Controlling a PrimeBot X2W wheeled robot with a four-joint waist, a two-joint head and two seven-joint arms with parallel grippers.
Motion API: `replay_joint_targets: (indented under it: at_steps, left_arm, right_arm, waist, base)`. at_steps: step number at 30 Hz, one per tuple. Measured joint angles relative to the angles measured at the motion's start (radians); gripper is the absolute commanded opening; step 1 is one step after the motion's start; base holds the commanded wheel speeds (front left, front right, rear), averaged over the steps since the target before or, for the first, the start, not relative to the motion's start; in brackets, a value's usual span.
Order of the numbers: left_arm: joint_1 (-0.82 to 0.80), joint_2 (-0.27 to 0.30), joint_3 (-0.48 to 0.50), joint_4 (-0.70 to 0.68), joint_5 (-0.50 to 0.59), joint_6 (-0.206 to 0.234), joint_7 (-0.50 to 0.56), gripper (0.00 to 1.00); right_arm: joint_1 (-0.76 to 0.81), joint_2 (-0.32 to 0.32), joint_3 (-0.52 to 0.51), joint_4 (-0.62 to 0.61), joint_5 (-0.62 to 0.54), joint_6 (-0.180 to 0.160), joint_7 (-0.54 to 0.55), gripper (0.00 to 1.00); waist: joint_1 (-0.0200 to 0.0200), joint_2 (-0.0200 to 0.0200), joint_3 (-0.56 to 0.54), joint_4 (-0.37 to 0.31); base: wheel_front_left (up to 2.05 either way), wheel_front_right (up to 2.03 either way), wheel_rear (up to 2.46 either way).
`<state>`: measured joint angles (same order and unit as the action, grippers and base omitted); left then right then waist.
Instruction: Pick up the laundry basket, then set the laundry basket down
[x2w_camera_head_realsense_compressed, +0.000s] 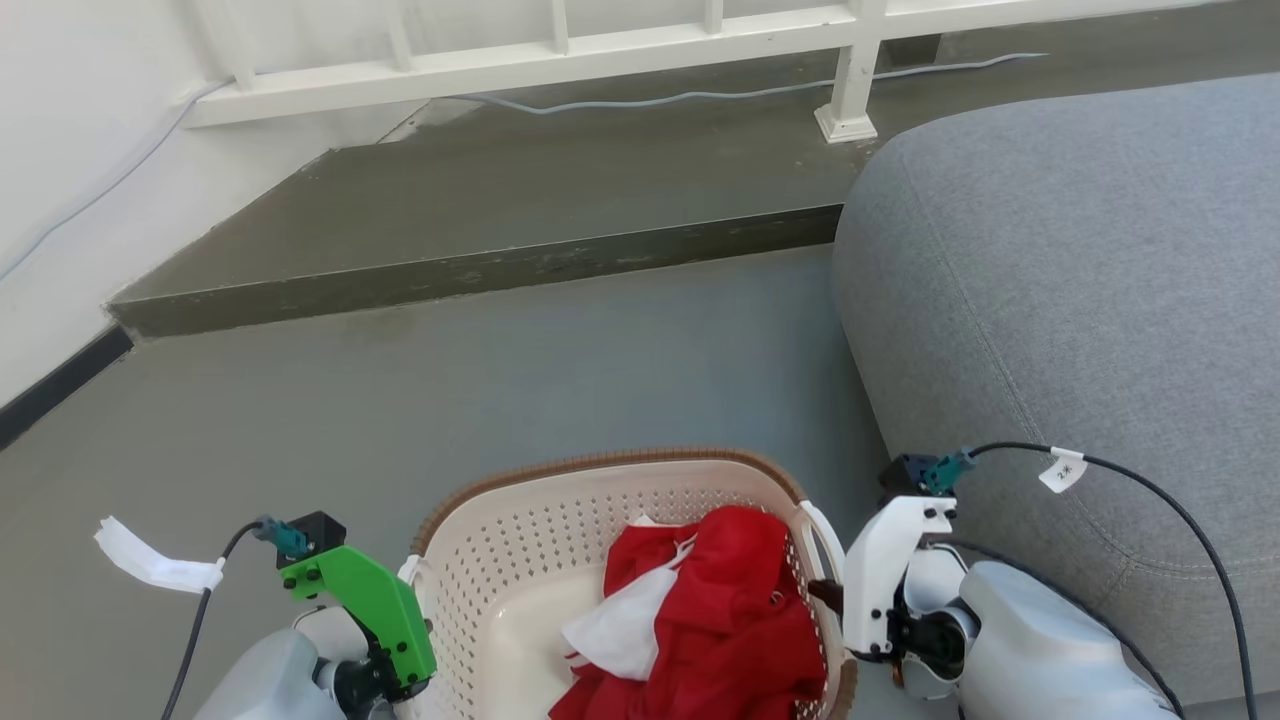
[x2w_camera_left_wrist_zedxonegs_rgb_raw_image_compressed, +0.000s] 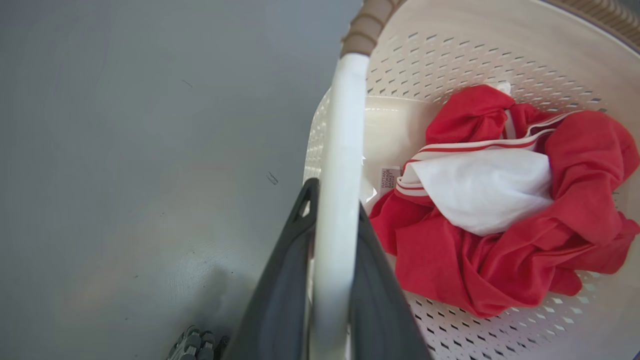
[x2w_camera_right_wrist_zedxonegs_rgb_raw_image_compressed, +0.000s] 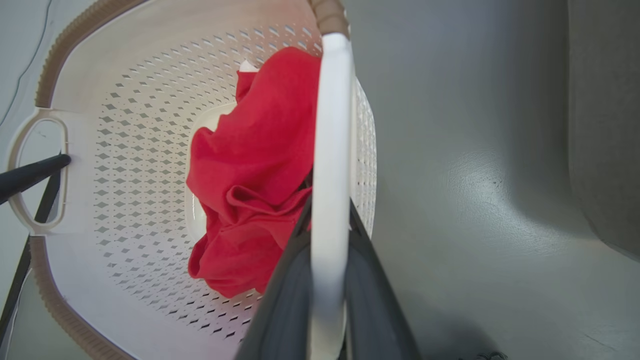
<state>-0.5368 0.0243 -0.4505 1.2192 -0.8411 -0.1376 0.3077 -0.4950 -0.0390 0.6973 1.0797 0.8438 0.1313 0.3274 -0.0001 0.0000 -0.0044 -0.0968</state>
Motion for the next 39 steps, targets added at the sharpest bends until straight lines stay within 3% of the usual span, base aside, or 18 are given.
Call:
replay_joint_targets:
  at_steps: [39]
  left_arm:
    - [0.027,0.019,-0.024,-0.031,-0.029,0.0,0.022,0.0]
  right_arm:
    - [0.014,-0.017,0.055,-0.02,0.064,0.0,0.008,0.0]
  waist:
    - [0.0,0.0,0.004,-0.001]
  base:
    - [0.0,0.0,0.0]
